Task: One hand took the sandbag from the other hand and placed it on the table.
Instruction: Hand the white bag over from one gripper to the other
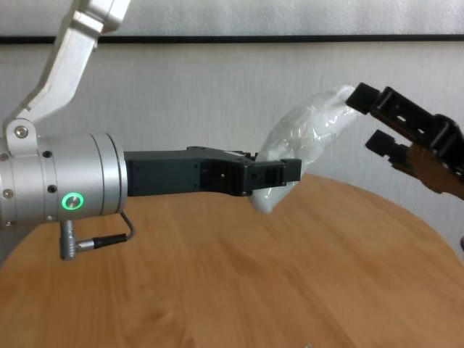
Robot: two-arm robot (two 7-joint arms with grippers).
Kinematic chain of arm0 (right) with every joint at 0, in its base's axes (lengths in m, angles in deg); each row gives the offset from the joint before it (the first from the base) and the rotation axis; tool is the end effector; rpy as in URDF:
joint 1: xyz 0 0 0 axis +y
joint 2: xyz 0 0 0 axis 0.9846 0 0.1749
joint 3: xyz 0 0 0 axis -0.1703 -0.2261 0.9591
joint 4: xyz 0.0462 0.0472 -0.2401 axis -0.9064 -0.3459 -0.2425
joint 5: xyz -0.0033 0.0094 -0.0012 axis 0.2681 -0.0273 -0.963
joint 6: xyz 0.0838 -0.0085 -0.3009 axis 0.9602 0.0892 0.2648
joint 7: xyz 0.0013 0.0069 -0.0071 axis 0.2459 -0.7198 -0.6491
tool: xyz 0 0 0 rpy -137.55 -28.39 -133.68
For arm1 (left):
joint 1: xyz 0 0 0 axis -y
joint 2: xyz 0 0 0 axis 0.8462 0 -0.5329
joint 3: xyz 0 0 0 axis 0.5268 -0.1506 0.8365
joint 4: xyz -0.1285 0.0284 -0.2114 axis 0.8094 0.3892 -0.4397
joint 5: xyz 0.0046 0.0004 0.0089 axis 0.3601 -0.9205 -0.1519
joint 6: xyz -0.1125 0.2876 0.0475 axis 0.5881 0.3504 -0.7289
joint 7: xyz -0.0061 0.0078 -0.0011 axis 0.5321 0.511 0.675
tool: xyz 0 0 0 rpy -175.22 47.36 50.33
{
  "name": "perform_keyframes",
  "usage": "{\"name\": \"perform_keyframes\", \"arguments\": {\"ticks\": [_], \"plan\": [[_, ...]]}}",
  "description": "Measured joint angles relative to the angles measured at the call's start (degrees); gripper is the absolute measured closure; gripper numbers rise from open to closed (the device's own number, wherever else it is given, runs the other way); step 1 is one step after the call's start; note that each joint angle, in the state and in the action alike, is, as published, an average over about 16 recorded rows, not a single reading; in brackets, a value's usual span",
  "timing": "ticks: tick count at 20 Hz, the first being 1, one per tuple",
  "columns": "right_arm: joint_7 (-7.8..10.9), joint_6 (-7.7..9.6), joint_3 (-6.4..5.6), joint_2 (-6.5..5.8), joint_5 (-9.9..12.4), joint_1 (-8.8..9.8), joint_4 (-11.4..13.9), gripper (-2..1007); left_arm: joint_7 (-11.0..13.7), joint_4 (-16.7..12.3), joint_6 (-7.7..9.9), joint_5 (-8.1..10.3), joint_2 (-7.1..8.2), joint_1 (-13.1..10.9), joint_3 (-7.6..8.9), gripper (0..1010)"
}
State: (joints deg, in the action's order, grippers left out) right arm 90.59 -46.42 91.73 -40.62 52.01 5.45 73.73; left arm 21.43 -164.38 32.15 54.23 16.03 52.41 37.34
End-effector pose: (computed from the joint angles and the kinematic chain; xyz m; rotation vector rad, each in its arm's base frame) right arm 0.3295 -0.0087 -0.2659 0.4920 0.5168 -0.6948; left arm 0.3821 -0.0306 -0.2059 0.0477 0.1210 0.5293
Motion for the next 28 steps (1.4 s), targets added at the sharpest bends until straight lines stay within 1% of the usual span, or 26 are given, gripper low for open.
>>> {"name": "perform_keyframes", "arguments": {"ticks": [3,8,18,28], "plan": [[0.25,0.99,0.68,0.54,0.99,-1.03,-0.73,5,0.0,0.0,0.0,0.0,0.0,0.0,0.0,582],[-0.01,1.87,1.91,1.17,2.02,-2.41,-1.75,5,0.0,0.0,0.0,0.0,0.0,0.0,0.0,582],[-0.57,2.61,3.99,2.06,3.03,-4.74,-3.68,5,0.0,0.0,0.0,0.0,0.0,0.0,0.0,582],[-1.33,3.39,5.47,3.07,3.48,-7.43,-6.3,5,0.0,0.0,0.0,0.0,0.0,0.0,0.0,582]]}}
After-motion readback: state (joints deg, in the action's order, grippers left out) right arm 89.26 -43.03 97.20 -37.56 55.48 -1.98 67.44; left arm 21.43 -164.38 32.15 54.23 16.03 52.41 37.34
